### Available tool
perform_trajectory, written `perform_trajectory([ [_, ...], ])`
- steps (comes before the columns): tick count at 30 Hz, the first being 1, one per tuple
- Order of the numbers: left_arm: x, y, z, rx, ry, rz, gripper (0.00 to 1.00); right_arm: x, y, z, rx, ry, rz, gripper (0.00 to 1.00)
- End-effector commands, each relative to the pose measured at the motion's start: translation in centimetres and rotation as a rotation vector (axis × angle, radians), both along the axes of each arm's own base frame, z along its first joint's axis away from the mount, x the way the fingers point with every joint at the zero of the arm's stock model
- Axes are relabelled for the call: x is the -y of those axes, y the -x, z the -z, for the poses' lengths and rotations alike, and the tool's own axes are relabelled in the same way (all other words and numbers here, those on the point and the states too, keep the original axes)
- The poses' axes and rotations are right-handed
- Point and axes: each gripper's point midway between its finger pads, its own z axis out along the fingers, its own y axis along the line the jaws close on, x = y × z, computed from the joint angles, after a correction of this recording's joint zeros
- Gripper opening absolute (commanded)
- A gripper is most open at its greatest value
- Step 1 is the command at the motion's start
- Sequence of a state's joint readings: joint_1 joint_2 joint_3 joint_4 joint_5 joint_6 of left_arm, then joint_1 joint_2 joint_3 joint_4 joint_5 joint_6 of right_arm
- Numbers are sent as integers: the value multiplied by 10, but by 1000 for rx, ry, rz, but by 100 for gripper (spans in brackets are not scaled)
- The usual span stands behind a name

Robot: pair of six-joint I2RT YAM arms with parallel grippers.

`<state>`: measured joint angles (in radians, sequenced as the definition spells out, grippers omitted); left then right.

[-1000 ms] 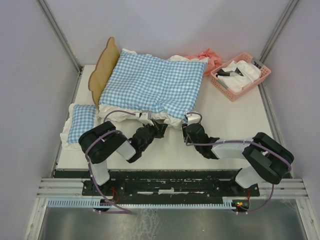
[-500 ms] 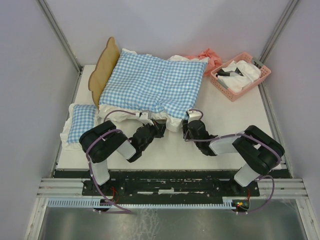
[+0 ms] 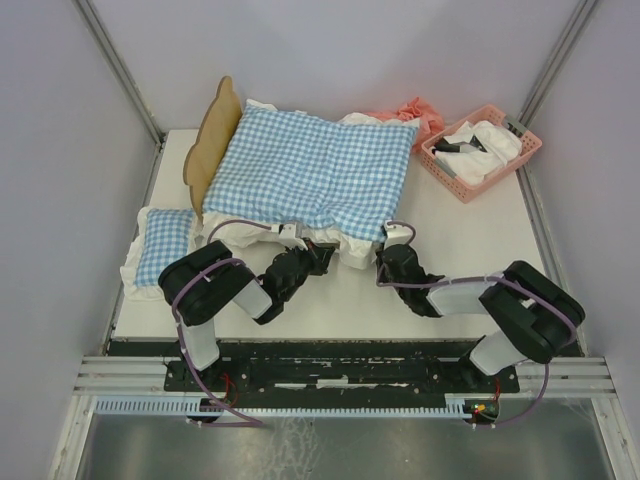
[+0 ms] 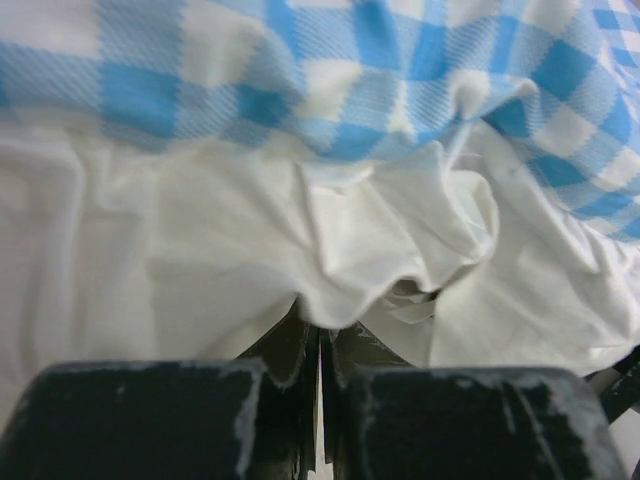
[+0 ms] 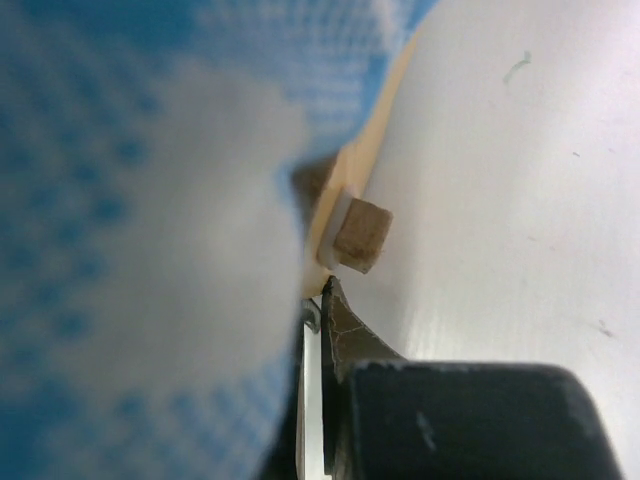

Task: Set up the pet bed
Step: Tie the ropes to the bed frame.

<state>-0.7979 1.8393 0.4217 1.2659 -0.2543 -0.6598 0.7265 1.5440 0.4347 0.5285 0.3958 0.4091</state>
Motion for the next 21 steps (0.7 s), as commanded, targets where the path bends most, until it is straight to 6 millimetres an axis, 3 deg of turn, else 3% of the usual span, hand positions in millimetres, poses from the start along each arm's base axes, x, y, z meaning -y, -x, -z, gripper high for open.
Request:
perform_trajectory([
  [1, -6, -6, -10, 43, -3, -30, 3, 19, 3, -24, 29, -23, 102, 2],
  [5, -9, -4, -10, 59, -22, -28, 3, 35, 6, -45, 72, -9, 146, 2],
  [9, -10, -4, -8, 46, -26, -36, 3, 30, 8, -59, 82, -32, 119, 2],
  [15, 8, 6, -17, 101, -4, 85, 3, 15, 11, -35, 16, -71, 78, 2],
  [18, 27, 32, -43, 297, -13, 279, 16, 10, 10, -33, 16, -75, 57, 2],
  [21, 35, 42, -51, 417, -71, 364, 35, 10, 8, -40, 30, -82, 59, 2],
])
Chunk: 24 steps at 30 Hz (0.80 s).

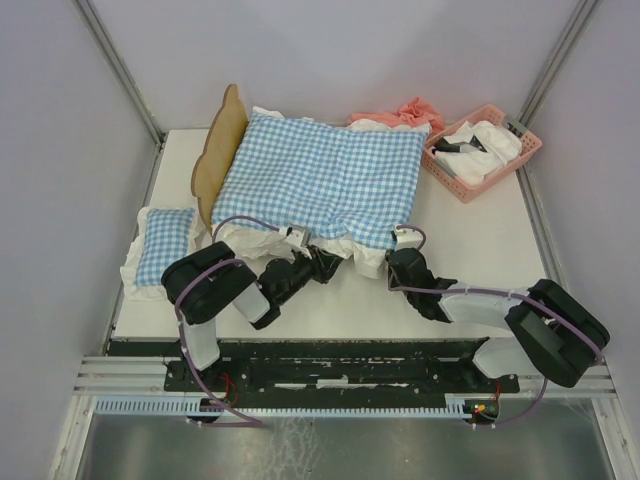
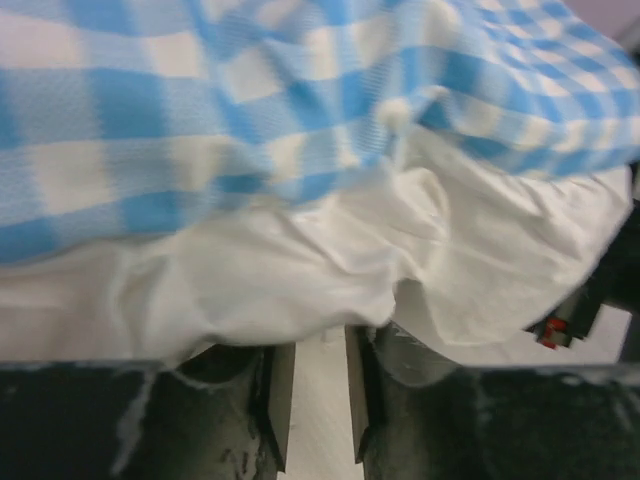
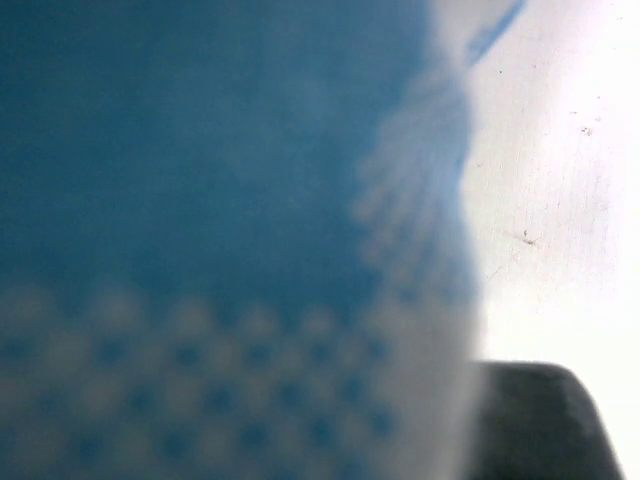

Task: Set up the pet bed
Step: Tie the ropes to the bed frame.

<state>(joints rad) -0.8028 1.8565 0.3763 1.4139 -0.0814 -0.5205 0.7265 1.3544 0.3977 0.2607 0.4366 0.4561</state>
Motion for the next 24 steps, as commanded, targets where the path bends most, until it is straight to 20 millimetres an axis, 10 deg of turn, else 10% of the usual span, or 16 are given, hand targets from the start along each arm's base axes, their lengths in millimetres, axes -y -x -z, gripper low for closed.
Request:
perform_trajectory([
  [1, 21, 17, -34, 286, -58, 185, 38, -23, -21, -40, 117, -138, 3, 2],
  [24, 33, 10, 24, 333, -378, 58, 47, -37, -21, -61, 135, -200, -51, 2],
])
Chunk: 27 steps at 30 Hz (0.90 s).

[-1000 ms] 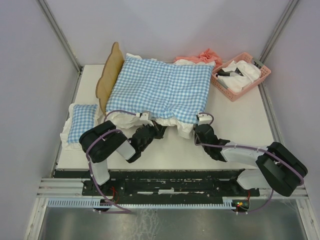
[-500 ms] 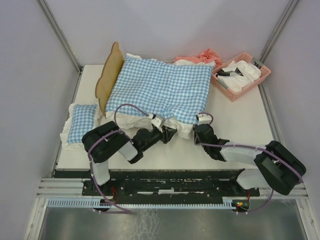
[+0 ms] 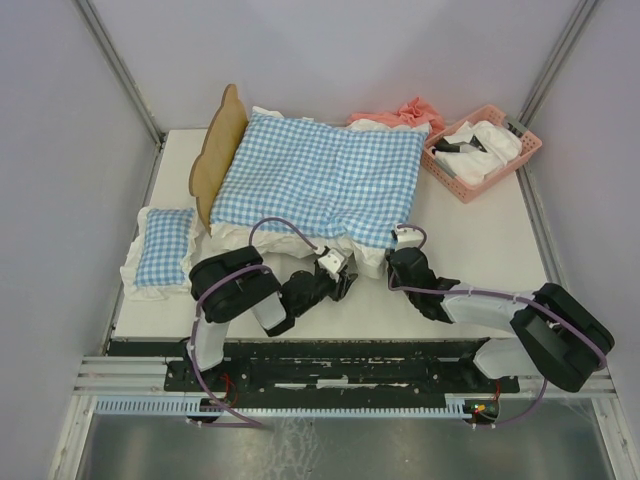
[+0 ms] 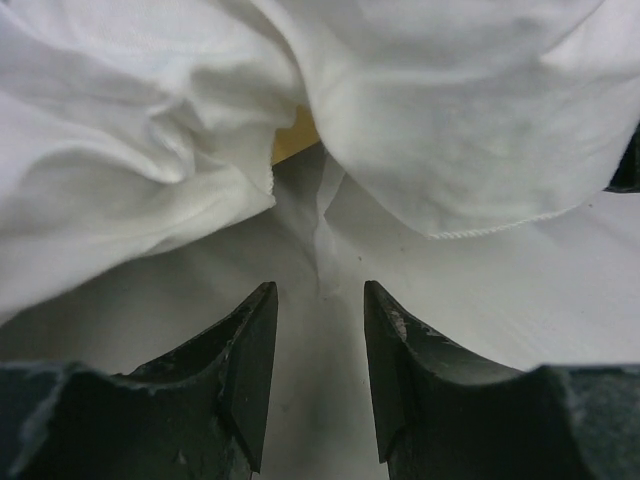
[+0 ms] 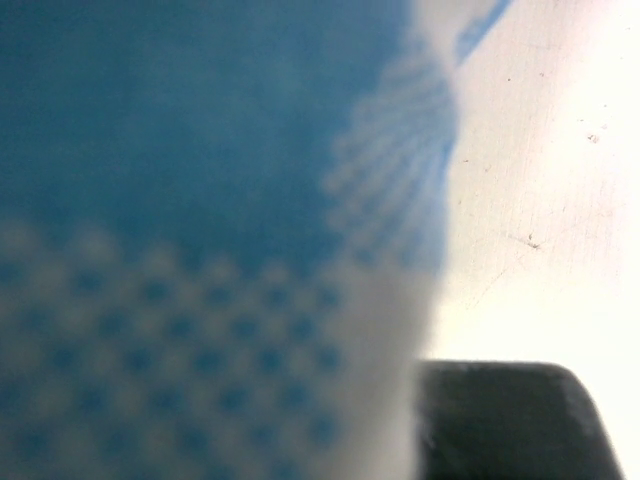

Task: Set up the pet bed
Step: Tie the ropes to the bed frame.

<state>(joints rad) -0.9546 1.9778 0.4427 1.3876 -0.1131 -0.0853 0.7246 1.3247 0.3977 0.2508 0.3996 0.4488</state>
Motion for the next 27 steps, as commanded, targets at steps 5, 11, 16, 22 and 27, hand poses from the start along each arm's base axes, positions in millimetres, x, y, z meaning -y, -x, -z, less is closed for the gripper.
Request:
perform_trajectory([
  [5, 7, -22, -13, 89, 36, -122, 50, -35, -23, -59, 132, -198, -25, 2],
  [11, 18, -31, -10, 74, 74, -144, 53, -38, -21, -61, 128, -215, -37, 2],
  [16, 24, -29, -5, 59, 104, -126, 53, -39, -21, -57, 120, -213, -39, 2],
  [22, 27, -34, 8, 19, 69, -148, 46, -41, -25, -52, 120, -199, -41, 2],
  [27, 17, -36, 4, 29, 72, -188, 6, -38, -32, -44, 113, -126, -33, 4],
])
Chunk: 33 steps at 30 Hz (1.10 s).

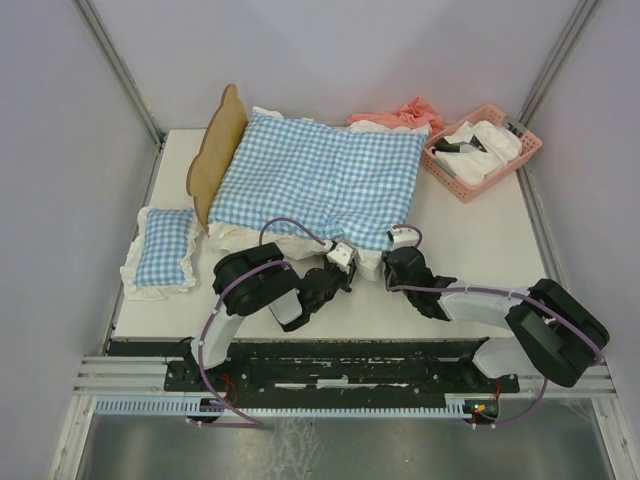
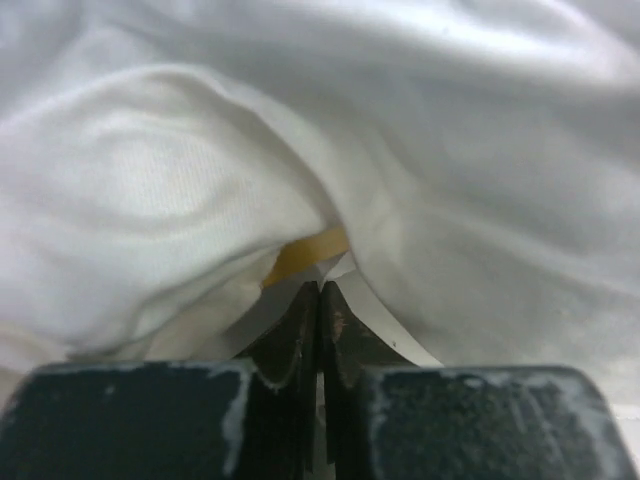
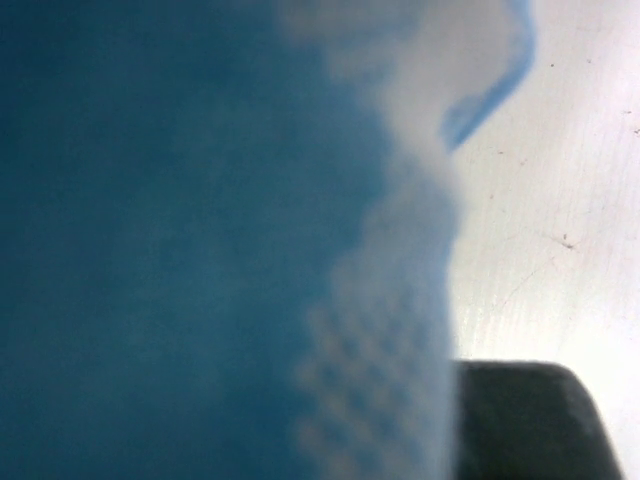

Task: Set up the pet bed
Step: Tie the ropes to the bed frame.

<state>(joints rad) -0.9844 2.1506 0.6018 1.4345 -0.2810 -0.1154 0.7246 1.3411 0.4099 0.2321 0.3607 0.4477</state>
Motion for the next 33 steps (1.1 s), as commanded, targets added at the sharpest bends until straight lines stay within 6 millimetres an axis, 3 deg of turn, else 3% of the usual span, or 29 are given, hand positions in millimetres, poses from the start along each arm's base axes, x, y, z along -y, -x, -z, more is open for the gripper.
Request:
perform_trajectory([
  [1, -4, -5, -11, 16, 39, -49, 3, -32, -35, -46, 133, -117, 0, 9],
  [5, -3, -6, -13, 8, 56, -58, 3, -22, -26, -32, 60, -73, 32, 25],
  [7, -2, -5, -13, 3, 66, -55, 3, -16, -21, -25, 32, -55, 46, 28],
  [8, -1, -6, -14, 1, 74, -56, 3, -14, -19, -23, 23, -49, 51, 26],
  [12, 0, -5, -15, -6, 92, -54, 3, -15, -16, -21, 11, -60, 51, 2],
  [22, 0, -5, -24, -4, 102, -55, 3, -9, -10, -30, 1, -80, 82, 3],
  [25, 2, -5, -24, -8, 105, -52, 3, -11, -6, -30, -18, -92, 68, 22],
  [33, 3, -5, -25, -11, 116, -51, 3, -16, -4, -18, -38, -115, 61, 39],
])
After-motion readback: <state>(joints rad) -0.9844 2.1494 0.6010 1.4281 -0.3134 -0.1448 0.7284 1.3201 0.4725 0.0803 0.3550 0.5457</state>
